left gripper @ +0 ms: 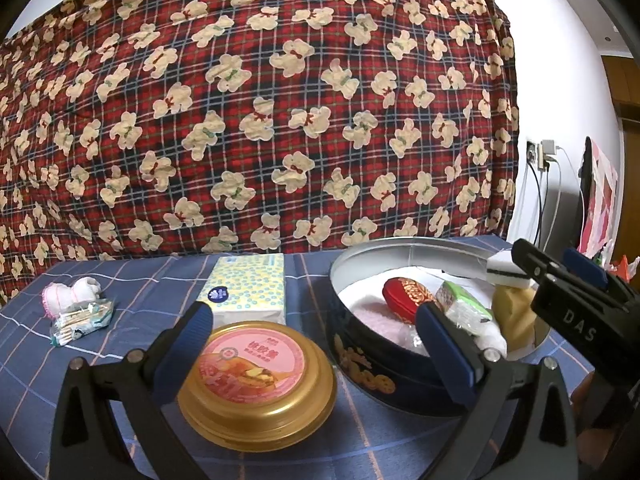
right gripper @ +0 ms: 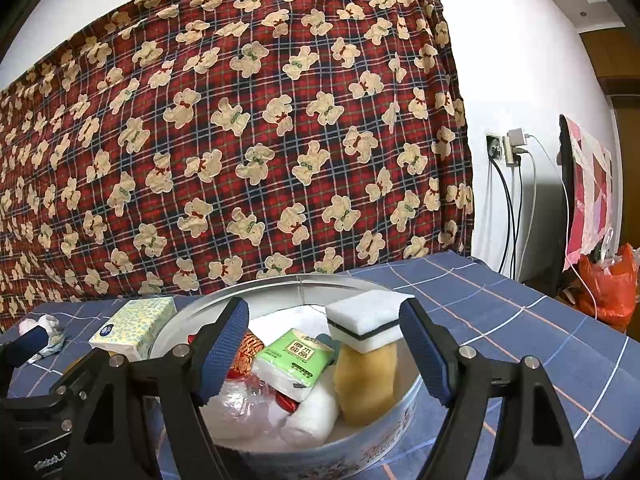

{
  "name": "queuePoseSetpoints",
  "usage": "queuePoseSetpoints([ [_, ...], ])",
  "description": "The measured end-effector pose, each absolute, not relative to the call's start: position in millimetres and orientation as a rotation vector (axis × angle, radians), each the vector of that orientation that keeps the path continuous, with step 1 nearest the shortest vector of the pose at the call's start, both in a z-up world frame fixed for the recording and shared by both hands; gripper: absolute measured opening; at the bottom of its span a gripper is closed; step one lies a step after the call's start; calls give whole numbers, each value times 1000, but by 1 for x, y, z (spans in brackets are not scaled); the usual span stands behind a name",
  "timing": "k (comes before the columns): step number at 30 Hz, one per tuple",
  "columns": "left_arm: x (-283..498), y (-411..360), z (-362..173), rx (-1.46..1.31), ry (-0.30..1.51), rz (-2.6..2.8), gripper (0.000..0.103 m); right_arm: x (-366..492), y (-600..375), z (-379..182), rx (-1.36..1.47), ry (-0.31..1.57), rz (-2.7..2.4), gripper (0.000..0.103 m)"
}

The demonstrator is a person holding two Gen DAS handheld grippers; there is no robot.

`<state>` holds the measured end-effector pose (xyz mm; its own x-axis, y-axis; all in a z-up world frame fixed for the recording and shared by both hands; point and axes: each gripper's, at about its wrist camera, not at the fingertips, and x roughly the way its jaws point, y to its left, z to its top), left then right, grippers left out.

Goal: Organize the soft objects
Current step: 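Withdraw both grippers from the tin and back away from the table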

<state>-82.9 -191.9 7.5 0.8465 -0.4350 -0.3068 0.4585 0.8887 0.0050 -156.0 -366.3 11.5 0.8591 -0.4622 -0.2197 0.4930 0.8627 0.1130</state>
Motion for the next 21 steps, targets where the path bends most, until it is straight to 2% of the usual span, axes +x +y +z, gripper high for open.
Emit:
queuePoseSetpoints([
  [21,-65,-150,11,77,298,-431,103,-149,-325,15,157,167,-439,80],
])
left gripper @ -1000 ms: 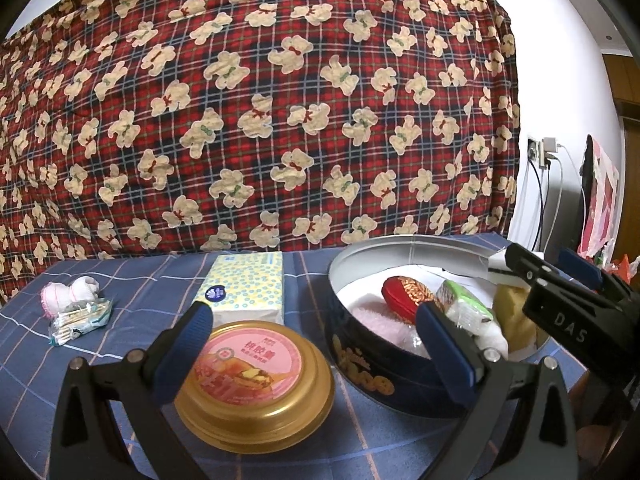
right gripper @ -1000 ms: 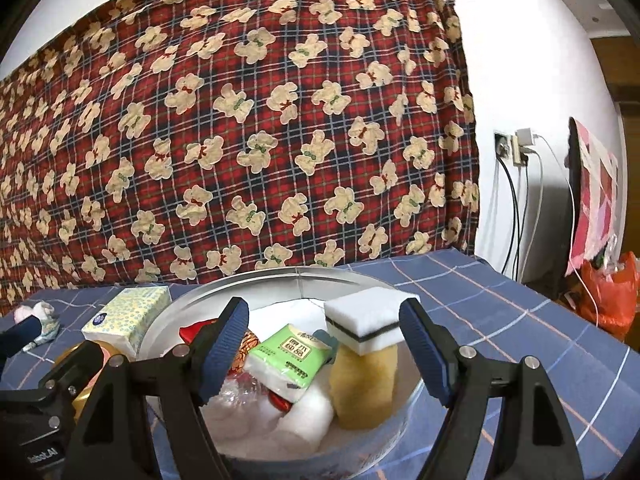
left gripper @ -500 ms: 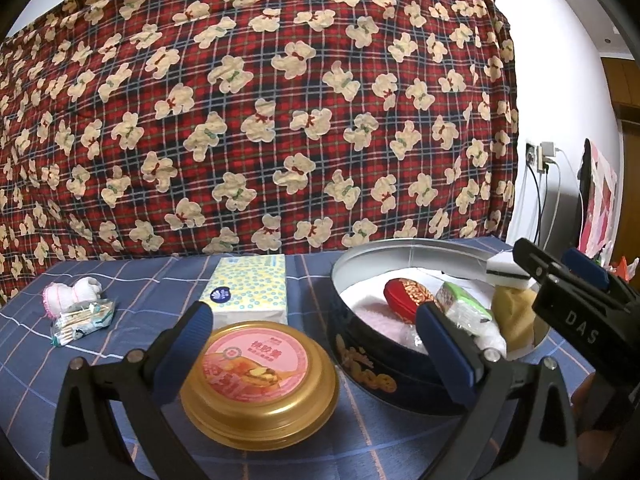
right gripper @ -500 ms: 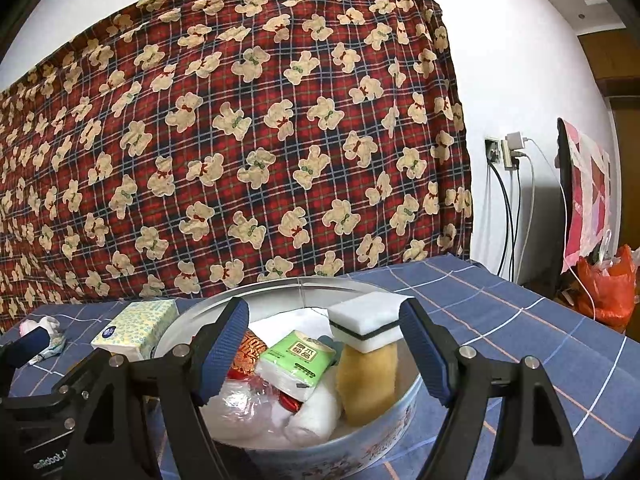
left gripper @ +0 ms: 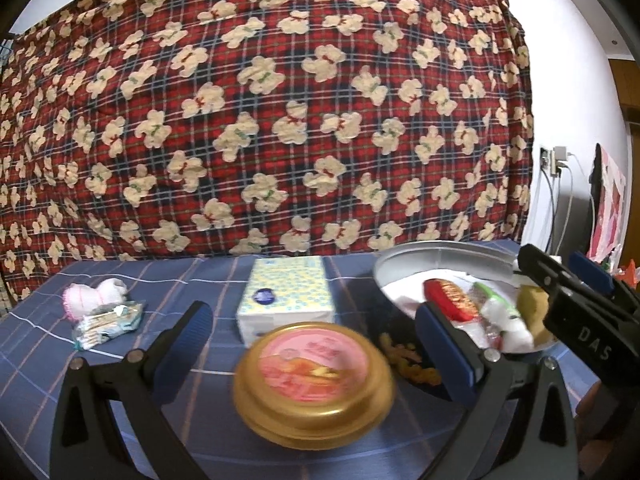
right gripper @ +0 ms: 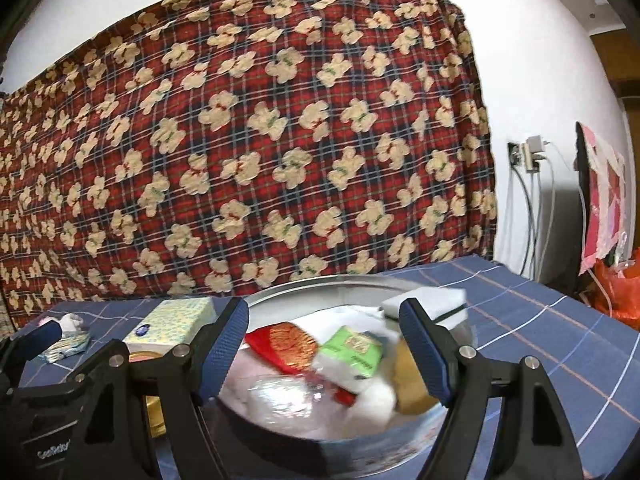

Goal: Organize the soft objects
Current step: 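Withdraw both grippers from the tin and back away from the table, then move both grippers toward the pink-edged towel and clear swab bag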

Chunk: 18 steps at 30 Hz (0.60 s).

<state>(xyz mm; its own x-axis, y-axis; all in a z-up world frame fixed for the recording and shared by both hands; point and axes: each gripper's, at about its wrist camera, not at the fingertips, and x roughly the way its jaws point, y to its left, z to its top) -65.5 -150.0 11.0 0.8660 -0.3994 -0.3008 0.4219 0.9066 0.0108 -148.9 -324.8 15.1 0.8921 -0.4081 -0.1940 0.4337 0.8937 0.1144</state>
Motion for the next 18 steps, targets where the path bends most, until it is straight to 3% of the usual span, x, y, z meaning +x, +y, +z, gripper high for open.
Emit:
queuePoseSetpoints([
  [18,0,-35,15,46,323,-232,103,-91,-227,10,90,270,-206,80],
])
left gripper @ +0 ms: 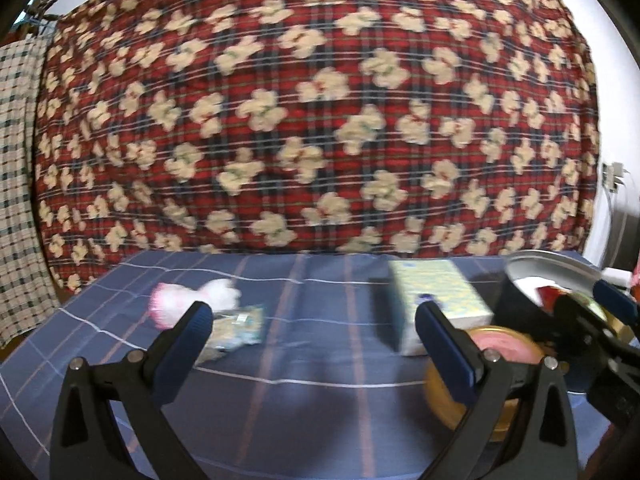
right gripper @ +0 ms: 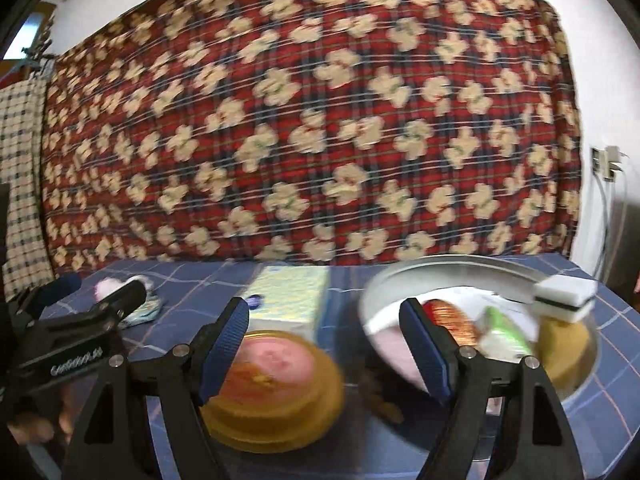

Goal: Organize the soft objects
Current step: 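Move both grippers toward the pink-edged towel and clear swab bag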

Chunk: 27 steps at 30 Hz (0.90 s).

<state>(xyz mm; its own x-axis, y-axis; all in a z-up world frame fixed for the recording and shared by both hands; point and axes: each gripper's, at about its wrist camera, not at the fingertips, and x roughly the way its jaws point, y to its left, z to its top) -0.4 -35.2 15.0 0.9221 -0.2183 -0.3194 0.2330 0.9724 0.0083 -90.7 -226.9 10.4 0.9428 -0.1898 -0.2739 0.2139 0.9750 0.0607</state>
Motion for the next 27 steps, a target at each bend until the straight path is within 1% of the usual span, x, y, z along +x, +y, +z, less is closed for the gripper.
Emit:
queuePoseSetpoints([
  [8,27,7,15,37,336,-154,103,-64,-180,16,90,312,-92,80],
  [15,46,40,12,59,355,-97,103,-36,-137,23,66,287,-31,80],
  [22,72,84,12,48,376,13,103,-8,-102,14,50,357,43,80],
  [27,86,119,13,8,371,92,103,14,-90,6,102,437,81,80],
])
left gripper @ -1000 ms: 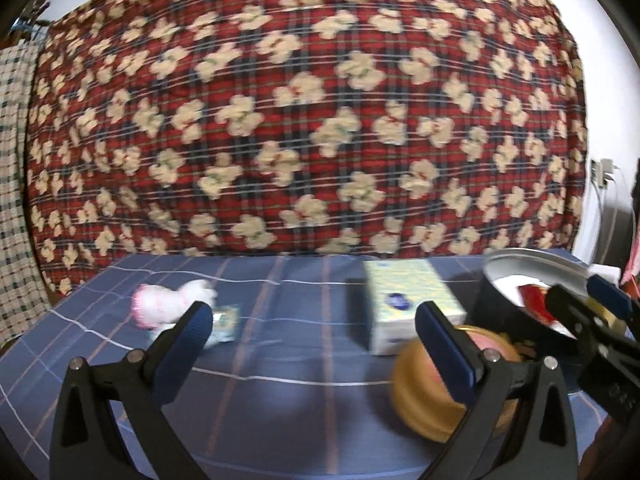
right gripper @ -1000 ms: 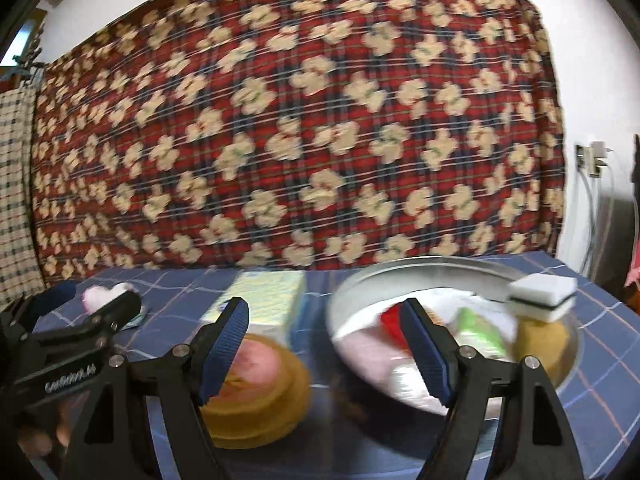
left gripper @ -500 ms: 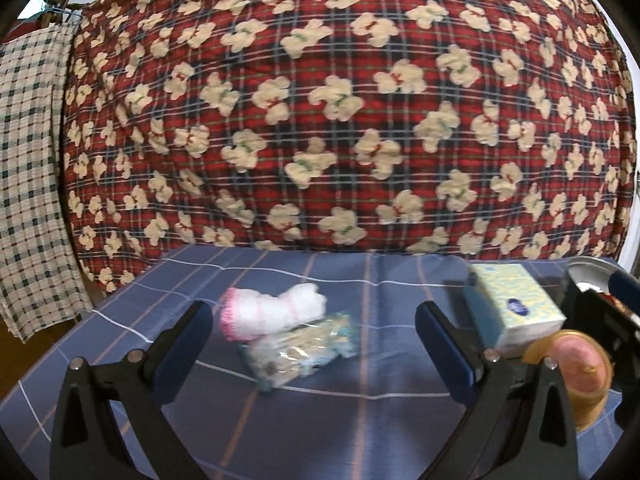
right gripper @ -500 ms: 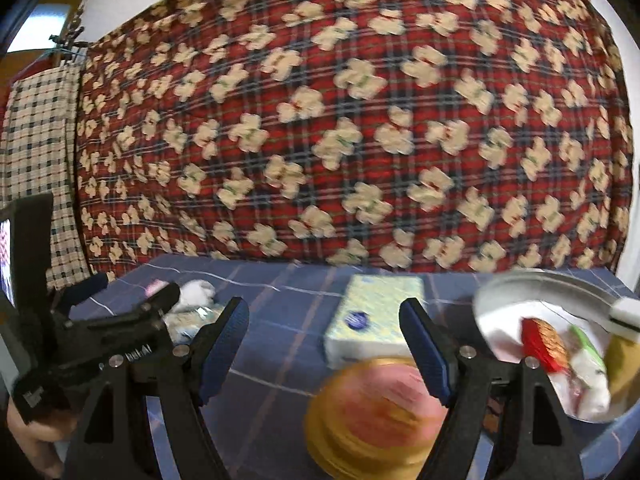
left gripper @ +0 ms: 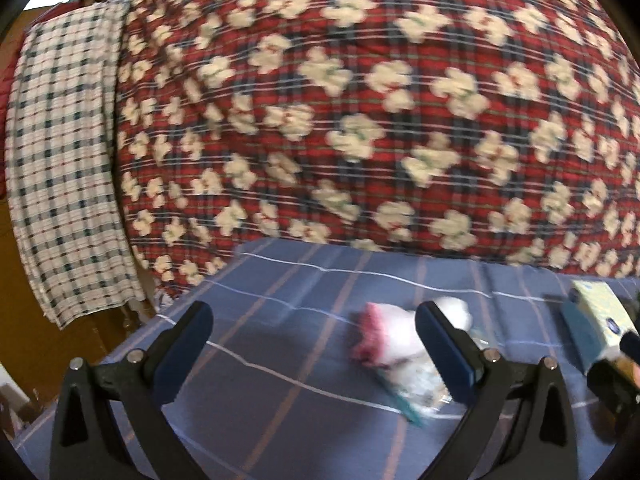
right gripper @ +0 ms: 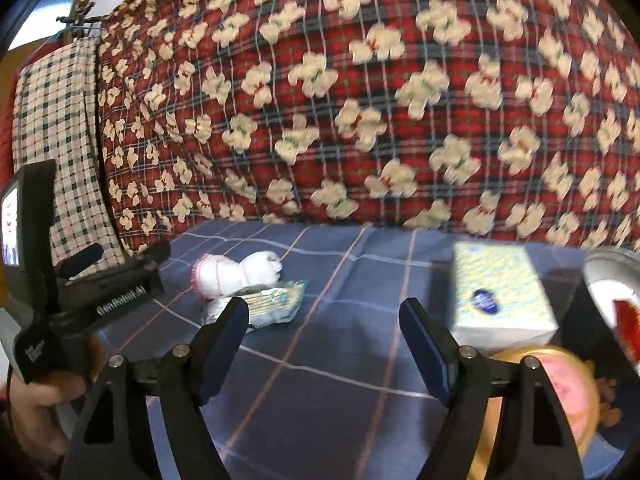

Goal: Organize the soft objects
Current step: 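Move both grippers toward the pink-edged towel and clear swab bag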

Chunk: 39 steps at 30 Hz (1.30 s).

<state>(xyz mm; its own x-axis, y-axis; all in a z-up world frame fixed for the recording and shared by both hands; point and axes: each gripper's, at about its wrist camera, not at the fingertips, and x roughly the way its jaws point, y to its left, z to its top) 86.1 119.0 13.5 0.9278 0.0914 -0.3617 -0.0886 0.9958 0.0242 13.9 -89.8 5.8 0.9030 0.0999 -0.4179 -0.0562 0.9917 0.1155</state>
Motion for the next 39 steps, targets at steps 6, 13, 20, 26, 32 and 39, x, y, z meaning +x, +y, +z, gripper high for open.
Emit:
queuePoseSetpoints([
  [6,98,143,11,-27,380,135,103,41,-72,-6,139,526,111,80],
  [13,98,153,13,-70,382,140,103,71,-49,-17,175,620,165,80],
  [20,98,161,15,-60,384,209,103,99,-33,-28,250,714,179,80],
  [26,98,170,15,-87,396,235,103,122,-19,-39,283,797,133,80],
  [32,98,171,14,-86,397,234,103,144,-8,-44,317,824,102,80],
  [39,100,172,12,-76,407,232,103,148,-5,-43,262,839,136,54],
])
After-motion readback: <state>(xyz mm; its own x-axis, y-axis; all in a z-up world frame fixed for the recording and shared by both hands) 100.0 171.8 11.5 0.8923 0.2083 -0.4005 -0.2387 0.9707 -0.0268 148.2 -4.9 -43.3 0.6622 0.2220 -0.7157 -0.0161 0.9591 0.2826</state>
